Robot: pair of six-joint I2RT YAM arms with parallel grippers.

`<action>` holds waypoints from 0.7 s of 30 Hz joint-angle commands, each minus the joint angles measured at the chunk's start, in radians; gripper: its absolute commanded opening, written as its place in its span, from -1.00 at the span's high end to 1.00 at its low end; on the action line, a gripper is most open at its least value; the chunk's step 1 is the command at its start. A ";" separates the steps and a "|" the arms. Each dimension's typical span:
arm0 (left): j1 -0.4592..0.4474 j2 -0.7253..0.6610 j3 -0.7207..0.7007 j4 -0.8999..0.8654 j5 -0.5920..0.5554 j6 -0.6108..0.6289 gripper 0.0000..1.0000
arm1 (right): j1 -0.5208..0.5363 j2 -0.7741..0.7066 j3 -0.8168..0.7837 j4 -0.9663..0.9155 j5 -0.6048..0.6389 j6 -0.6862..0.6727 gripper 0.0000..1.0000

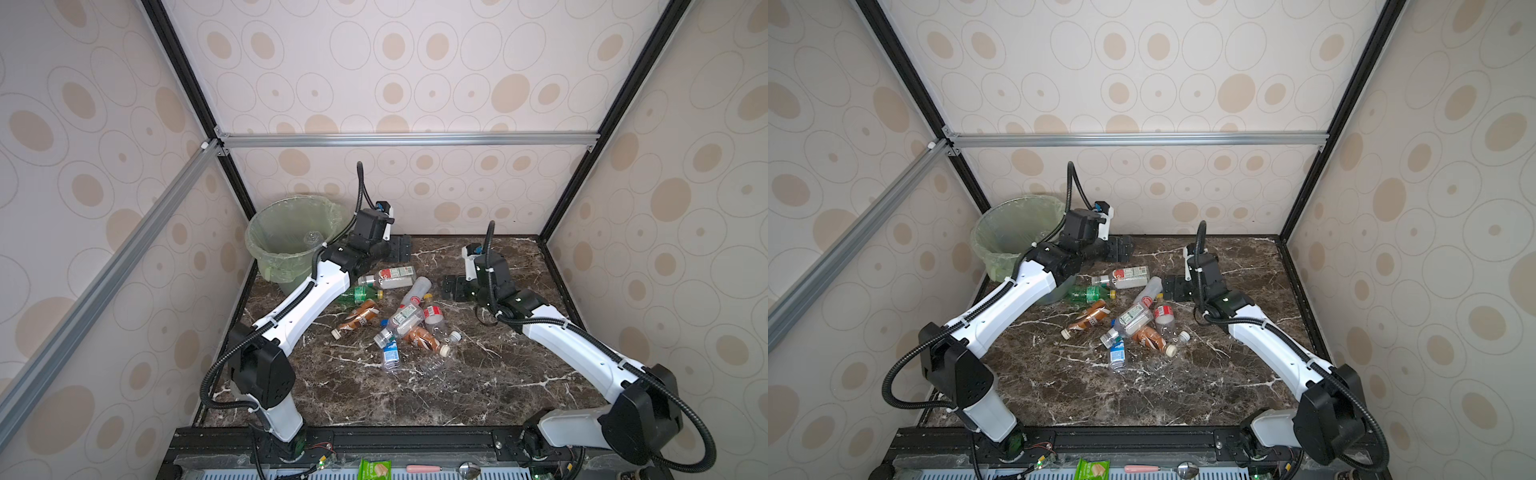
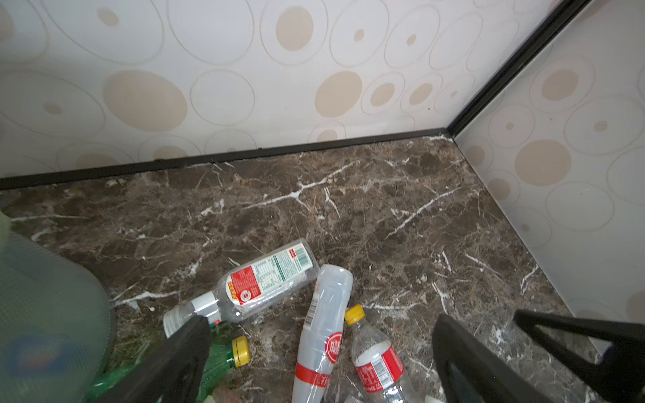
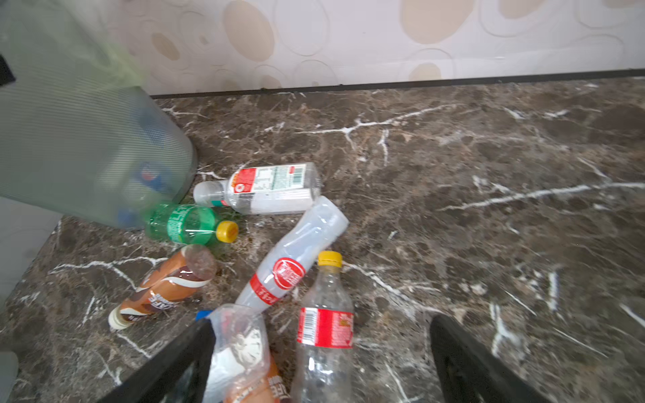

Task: Throw the plastic bottles in the bin
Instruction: Pick up the plastic bottle from the plastic bottle.

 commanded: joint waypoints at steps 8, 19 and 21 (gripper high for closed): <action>-0.094 -0.050 -0.199 -0.134 0.029 0.036 -0.98 | -0.097 -0.127 -0.092 -0.113 0.006 -0.012 -0.99; -0.156 -0.053 -0.274 -0.155 0.078 0.088 -0.98 | -0.111 -0.140 -0.126 -0.106 -0.004 -0.004 -0.99; -0.163 -0.038 -0.271 -0.177 0.086 0.104 -0.98 | -0.115 -0.141 -0.127 -0.104 -0.007 -0.004 -0.99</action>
